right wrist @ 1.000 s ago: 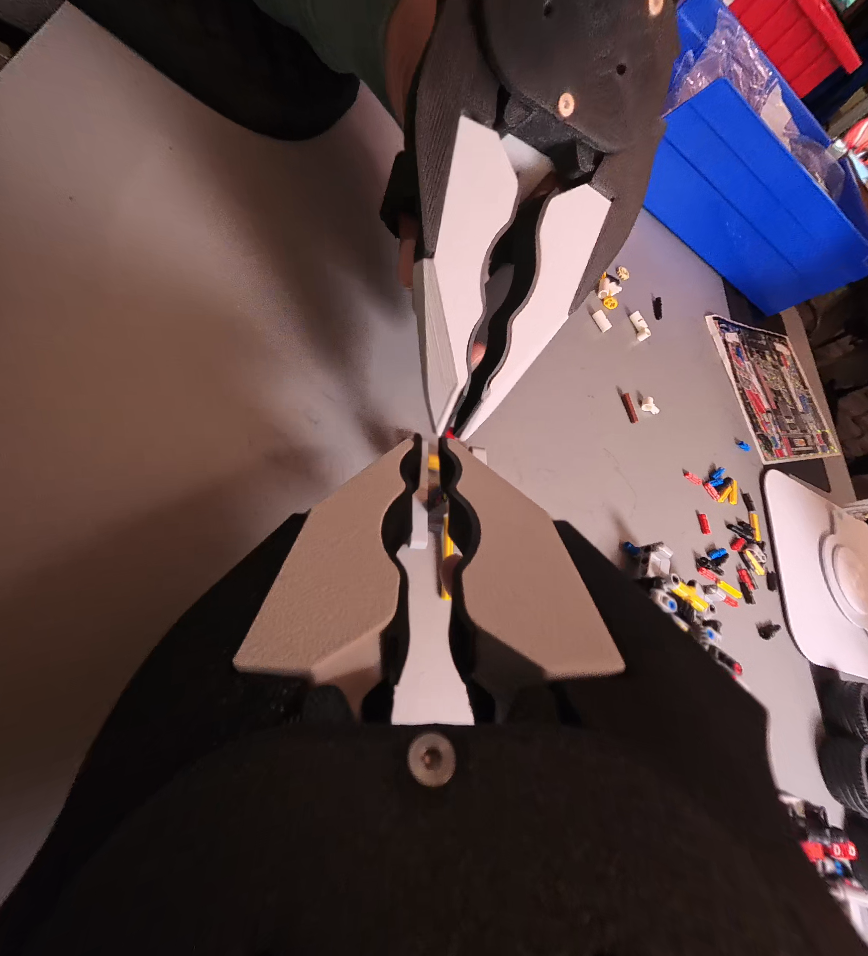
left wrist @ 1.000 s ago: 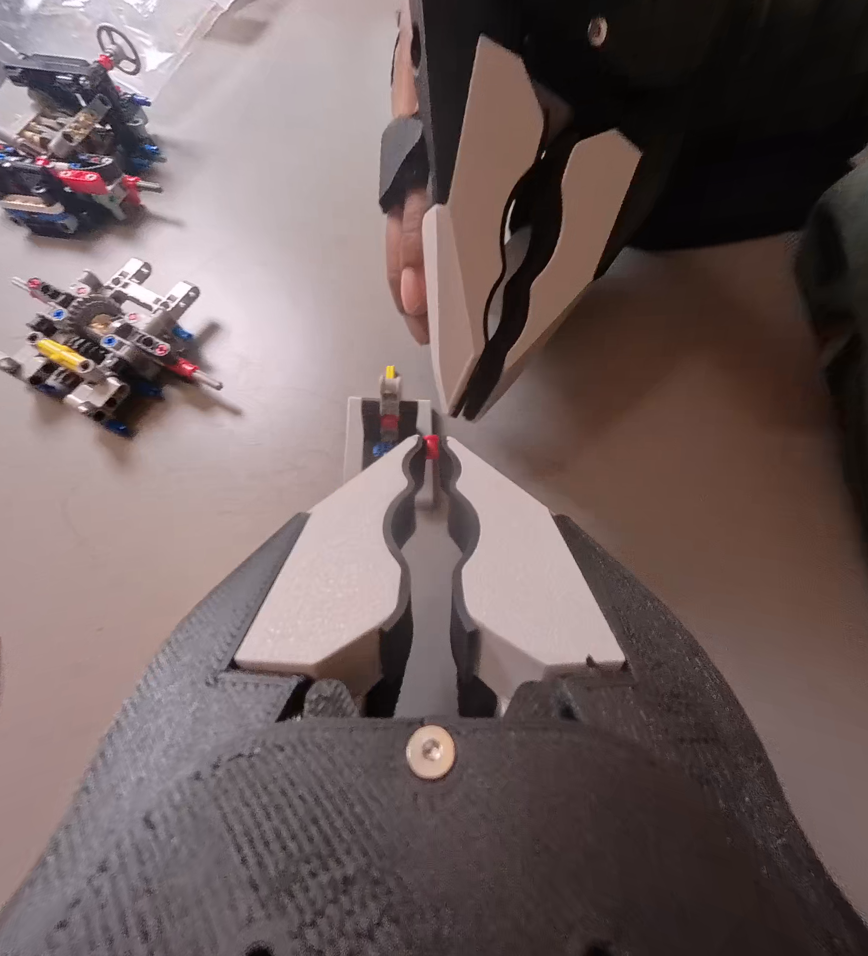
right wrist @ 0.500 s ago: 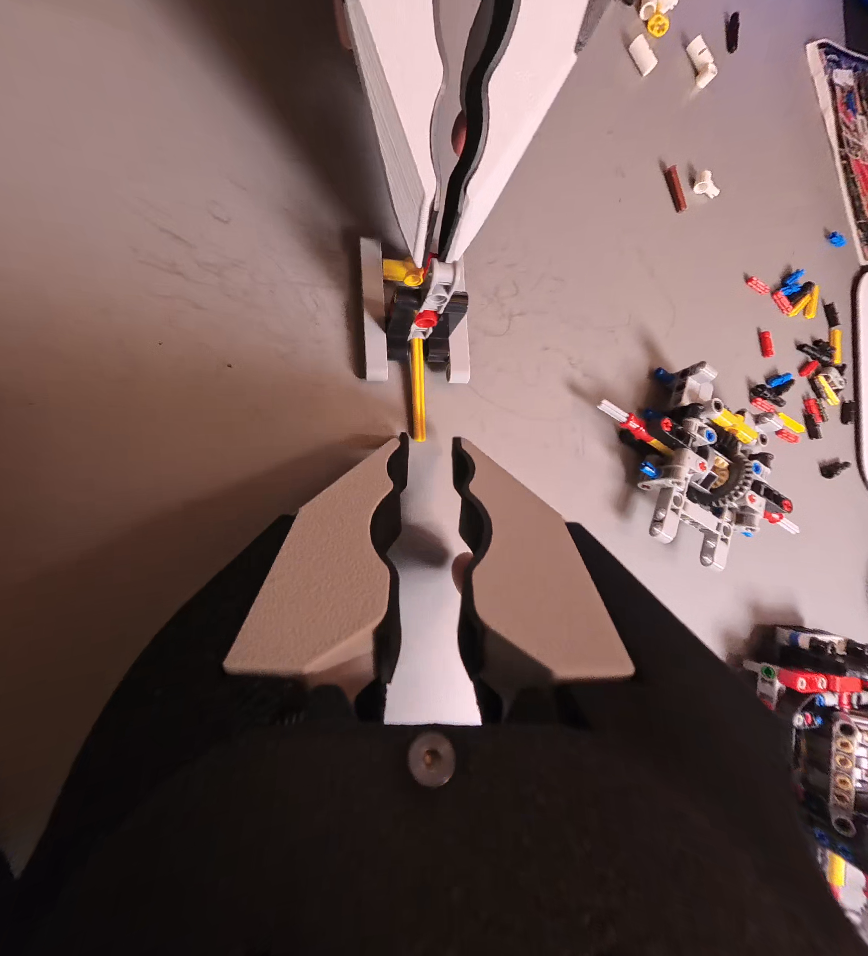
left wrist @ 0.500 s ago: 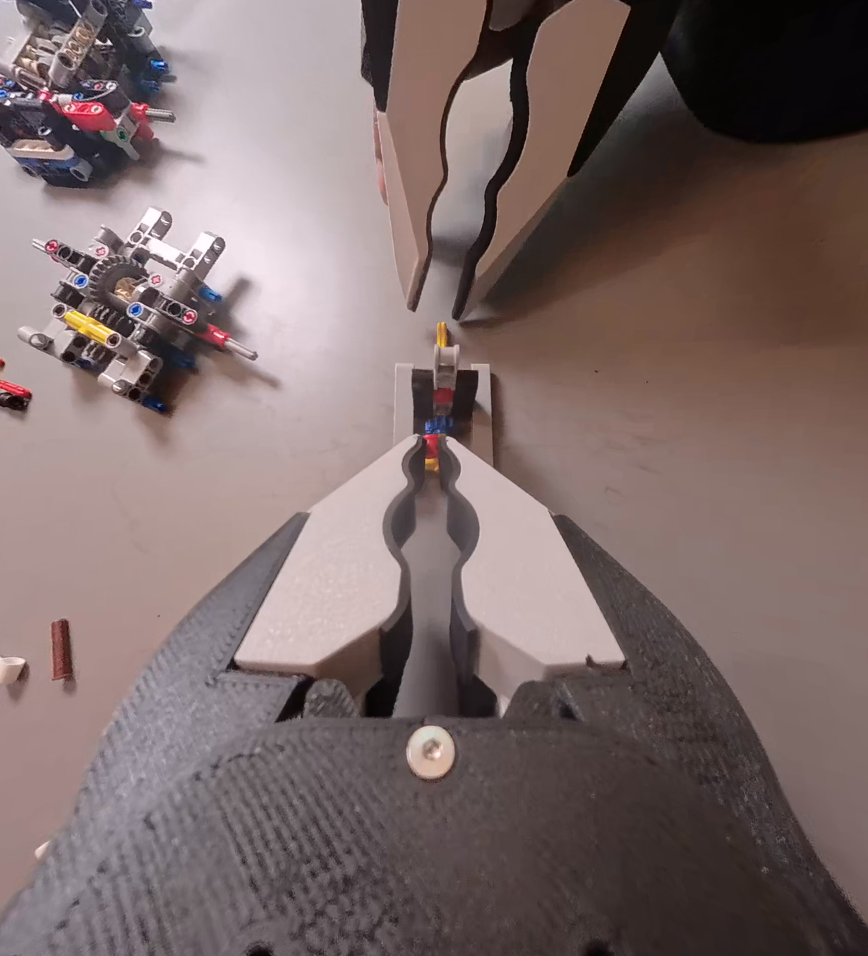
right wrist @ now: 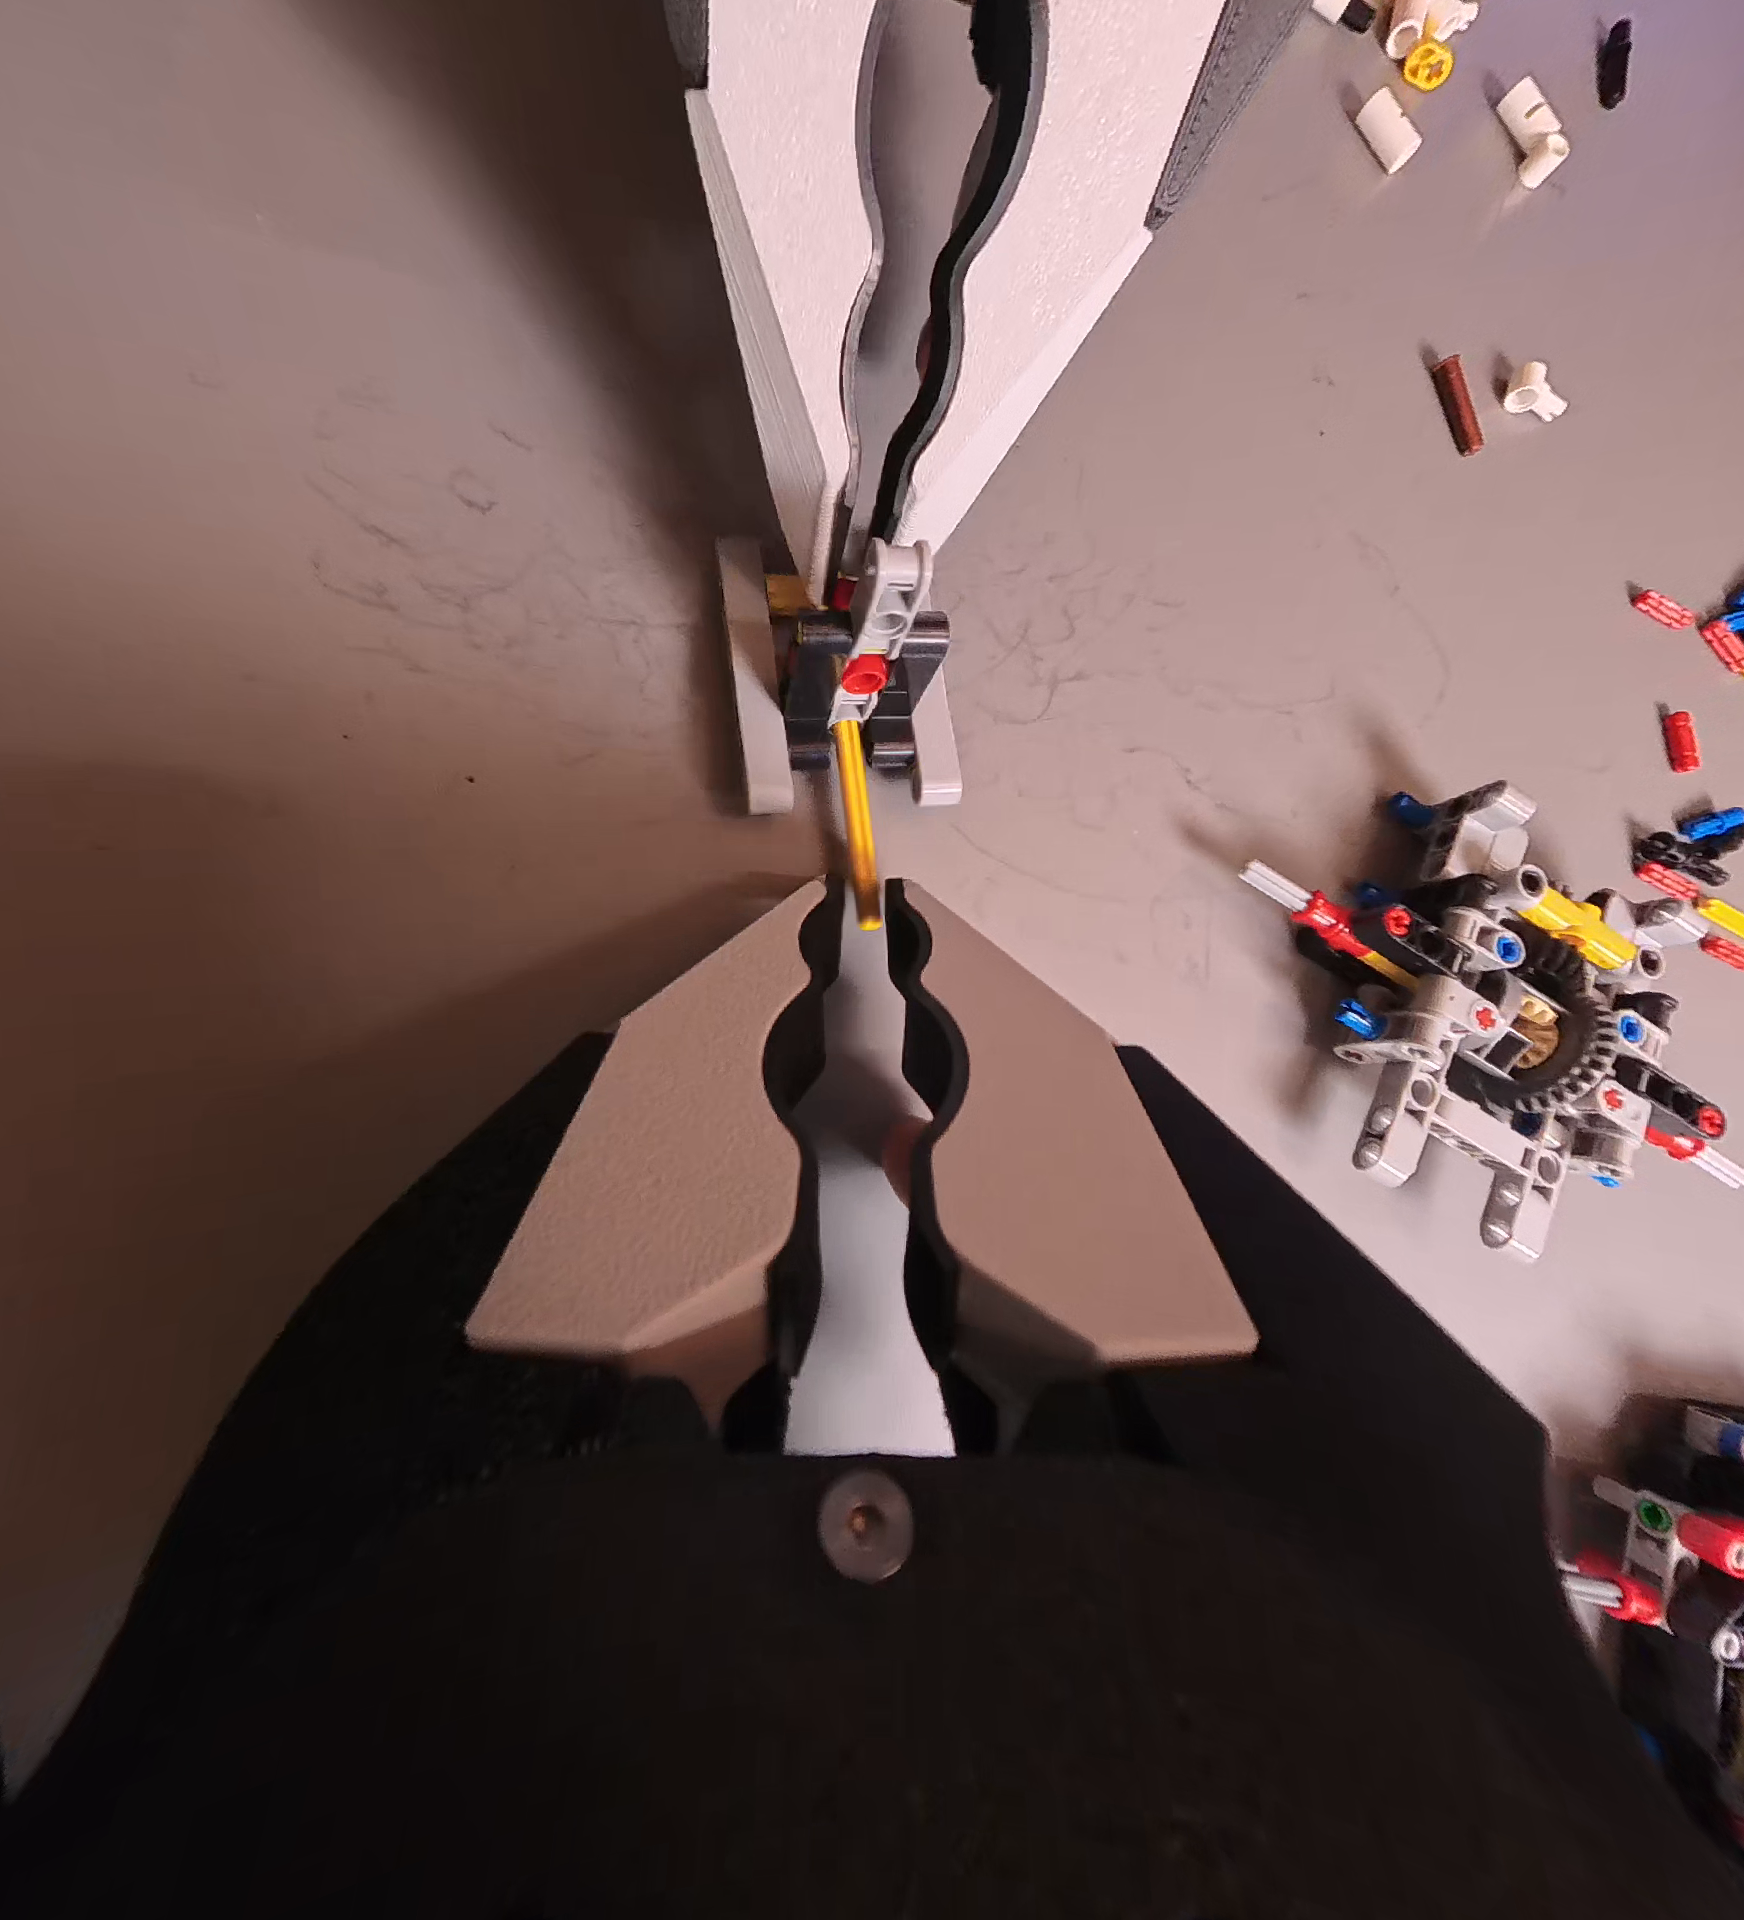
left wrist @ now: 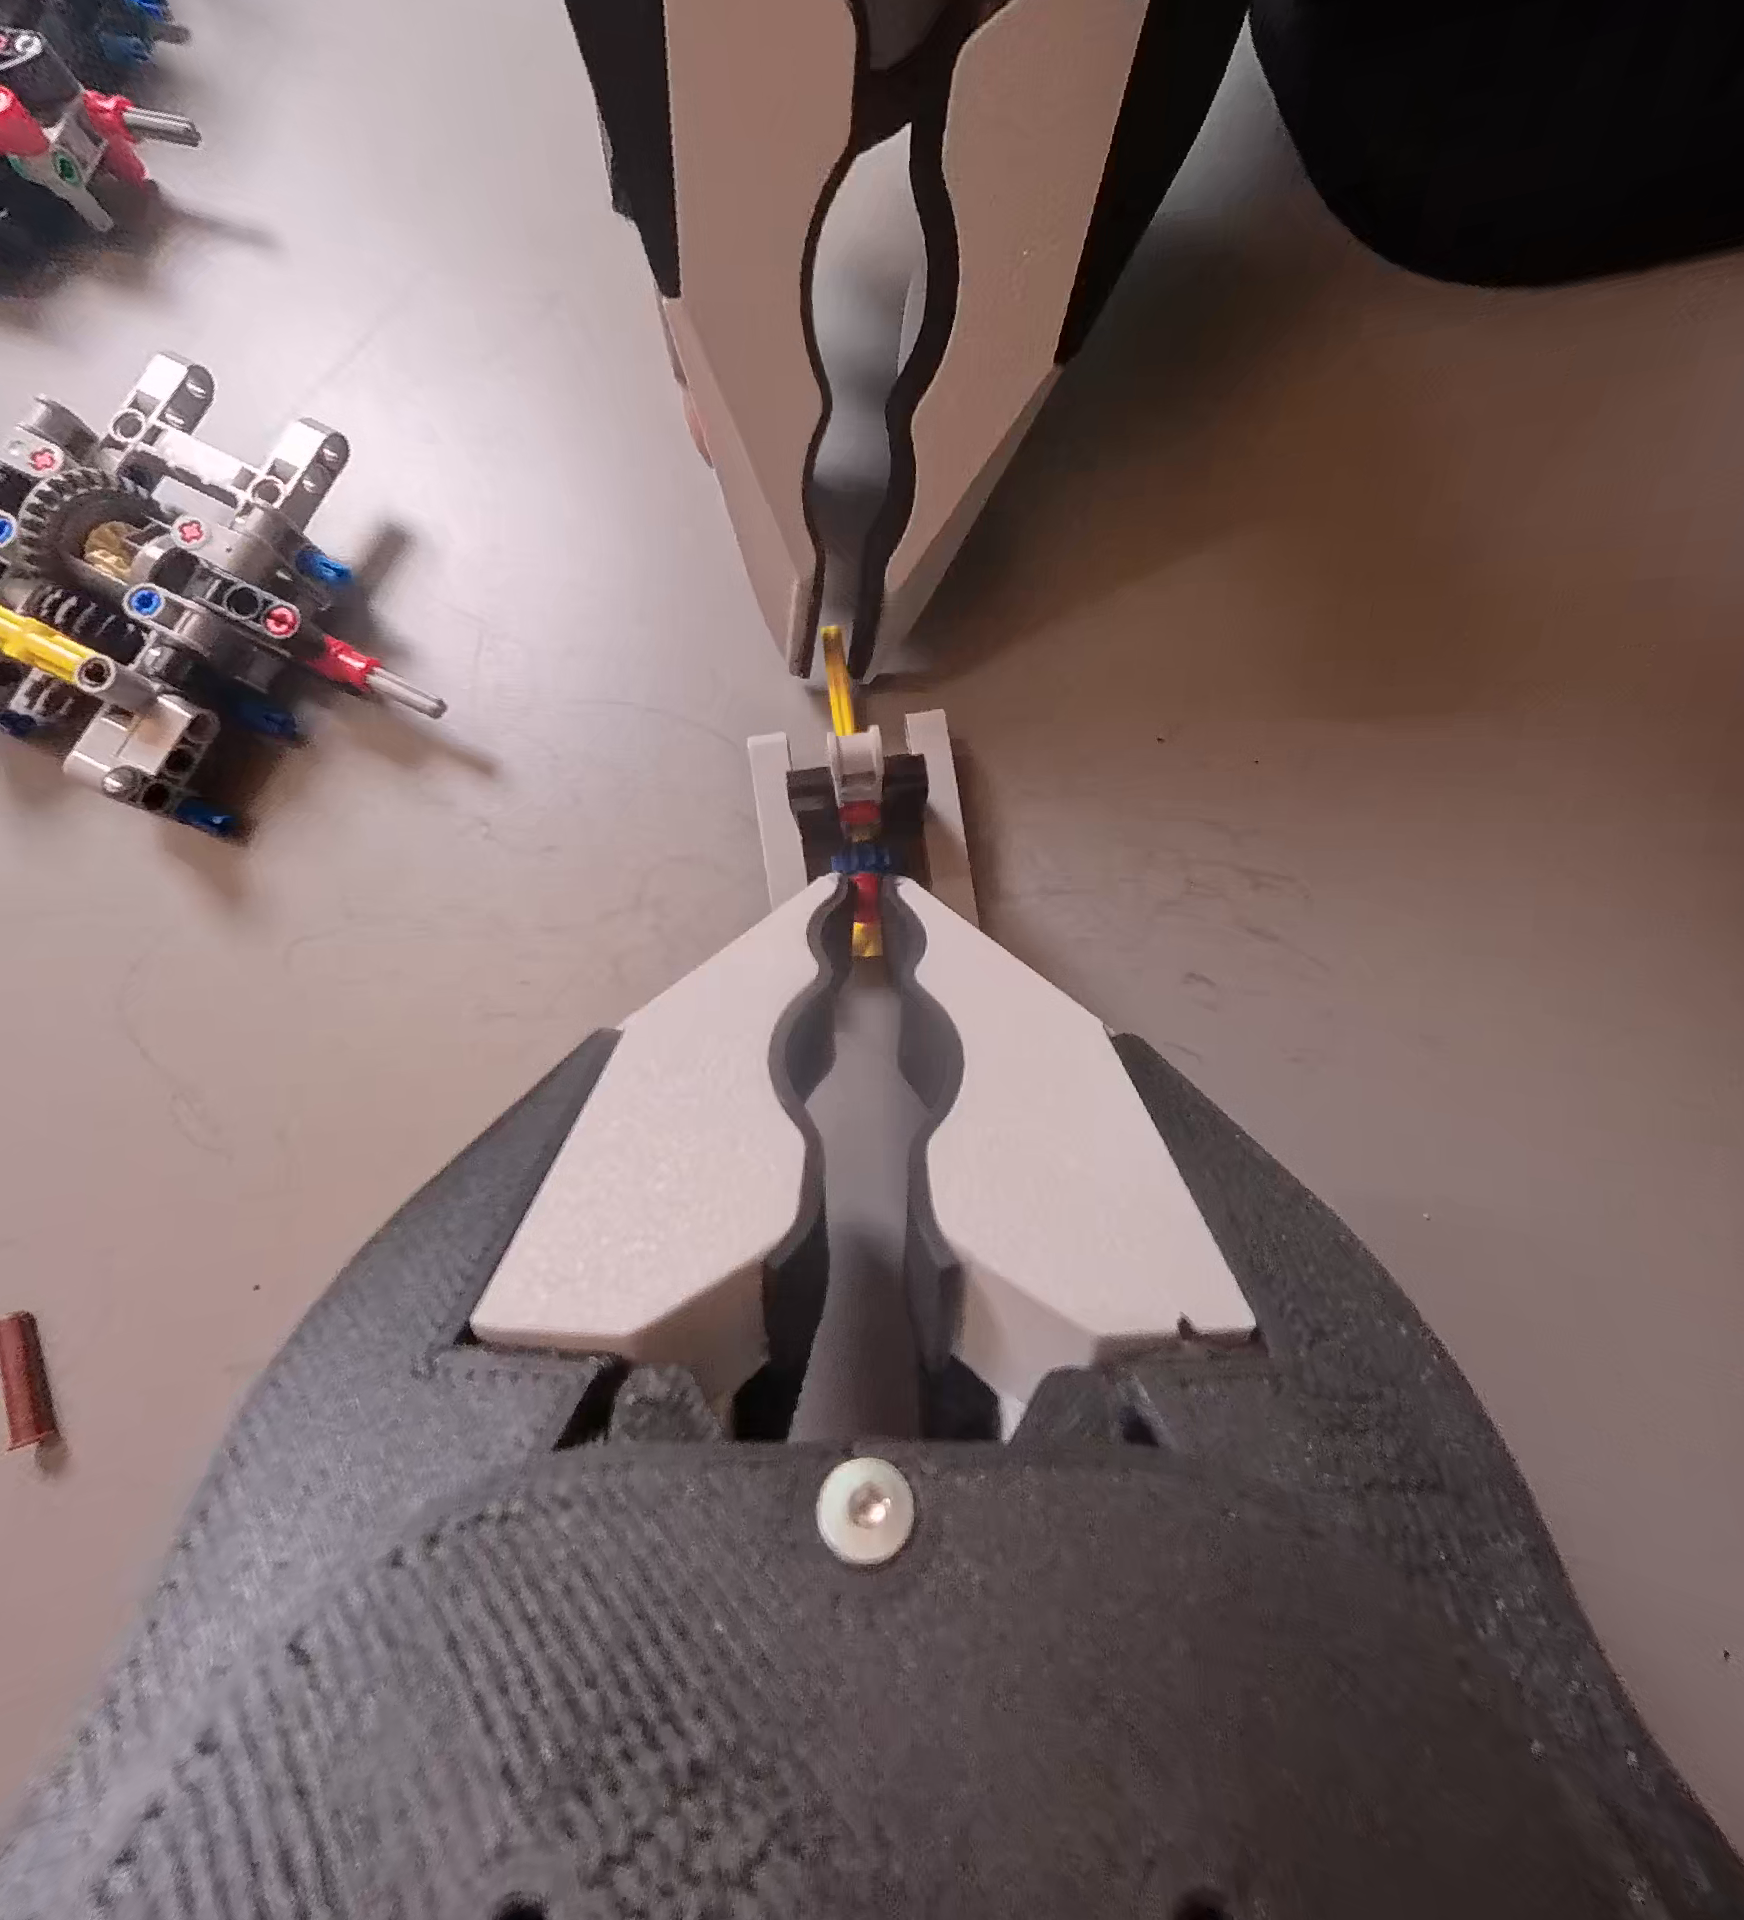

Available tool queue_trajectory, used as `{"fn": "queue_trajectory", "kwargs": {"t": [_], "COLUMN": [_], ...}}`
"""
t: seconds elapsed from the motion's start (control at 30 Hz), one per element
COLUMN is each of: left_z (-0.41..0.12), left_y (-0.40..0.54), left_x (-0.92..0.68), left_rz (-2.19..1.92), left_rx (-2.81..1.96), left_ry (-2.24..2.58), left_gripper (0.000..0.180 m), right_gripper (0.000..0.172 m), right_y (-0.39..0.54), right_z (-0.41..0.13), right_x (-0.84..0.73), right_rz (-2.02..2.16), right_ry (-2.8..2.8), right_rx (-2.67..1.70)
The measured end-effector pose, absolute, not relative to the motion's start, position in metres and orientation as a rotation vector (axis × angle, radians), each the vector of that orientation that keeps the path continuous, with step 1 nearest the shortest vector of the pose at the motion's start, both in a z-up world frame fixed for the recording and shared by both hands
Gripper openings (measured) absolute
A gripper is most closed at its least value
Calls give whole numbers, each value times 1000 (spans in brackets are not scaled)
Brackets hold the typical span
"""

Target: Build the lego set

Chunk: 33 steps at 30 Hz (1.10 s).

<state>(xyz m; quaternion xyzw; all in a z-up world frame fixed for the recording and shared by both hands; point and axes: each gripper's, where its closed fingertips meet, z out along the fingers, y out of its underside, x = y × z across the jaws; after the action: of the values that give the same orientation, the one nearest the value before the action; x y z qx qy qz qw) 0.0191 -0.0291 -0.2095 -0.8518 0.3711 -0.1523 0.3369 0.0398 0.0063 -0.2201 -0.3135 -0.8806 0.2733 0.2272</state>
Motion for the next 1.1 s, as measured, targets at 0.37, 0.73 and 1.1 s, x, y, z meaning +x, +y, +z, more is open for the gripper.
{"fn": "queue_trajectory", "kwargs": {"t": [0.37,0.73,1.1], "left_z": [-209,-209,-209], "left_y": [-31,-28,-26], "left_x": [22,17,15], "left_rz": [-486,-461,-447], "left_rx": [-2300,-2355,-2353], "left_ry": [868,801,852], "left_gripper": [3,3,3], "right_gripper": [4,3,3], "right_y": [5,4,4], "right_z": [-220,-220,-220], "right_x": [39,40,40], "right_rz": [747,734,729], "right_ry": [-2415,-2408,-2407], "right_rx": [-867,-864,-858]}}
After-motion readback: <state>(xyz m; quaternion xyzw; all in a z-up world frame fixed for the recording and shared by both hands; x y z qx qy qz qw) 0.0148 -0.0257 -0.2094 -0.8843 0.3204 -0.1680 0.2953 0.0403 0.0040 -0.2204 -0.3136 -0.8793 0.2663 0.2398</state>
